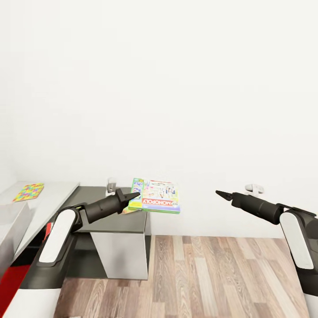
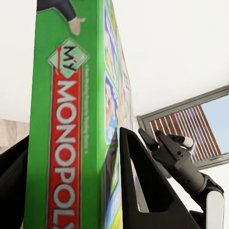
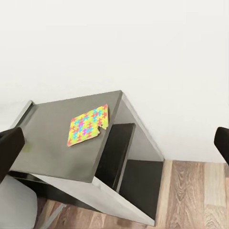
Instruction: Put all the toys in the child's room - the three board games (two on the bed and one on the table), the two jigsaw puzzles on the table, and the tennis ball on the table - inside the toy box on the table in the child's room.
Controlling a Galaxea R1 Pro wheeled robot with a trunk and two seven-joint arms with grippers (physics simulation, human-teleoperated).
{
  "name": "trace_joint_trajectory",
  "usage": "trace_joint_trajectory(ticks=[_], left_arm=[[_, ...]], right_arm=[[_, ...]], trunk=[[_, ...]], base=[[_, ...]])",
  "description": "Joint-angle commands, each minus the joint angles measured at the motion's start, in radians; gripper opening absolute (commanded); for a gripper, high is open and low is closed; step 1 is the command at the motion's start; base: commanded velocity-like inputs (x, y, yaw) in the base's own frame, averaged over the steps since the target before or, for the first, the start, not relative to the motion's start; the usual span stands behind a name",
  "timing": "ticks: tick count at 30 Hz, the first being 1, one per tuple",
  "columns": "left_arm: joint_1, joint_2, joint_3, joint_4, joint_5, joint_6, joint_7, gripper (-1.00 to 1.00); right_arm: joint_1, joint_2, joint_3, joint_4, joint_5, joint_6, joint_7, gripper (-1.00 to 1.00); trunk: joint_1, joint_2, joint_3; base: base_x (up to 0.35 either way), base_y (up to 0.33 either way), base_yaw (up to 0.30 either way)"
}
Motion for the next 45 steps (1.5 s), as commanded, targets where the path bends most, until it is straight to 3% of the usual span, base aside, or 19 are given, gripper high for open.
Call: trace_joint_trajectory(ticks=[1, 45], left_arm=[[-0.001, 0.000, -0.001, 0.000, 0.014, 0.002, 0.006, -1.00], [0.000, 0.000, -0.001, 0.003, 0.013, 0.000, 0.009, -1.00]], right_arm=[[-0.001, 0.000, -0.002, -0.001, 0.008, 0.004, 0.010, 1.00], [0.000, 0.000, -0.002, -0.001, 0.008, 0.004, 0.011, 1.00]], trunk=[[0.001, -0.002, -0.002], [0.001, -0.002, 0.009]], base=[[0.000, 0.000, 0.278], [0.000, 0.000, 0.284]])
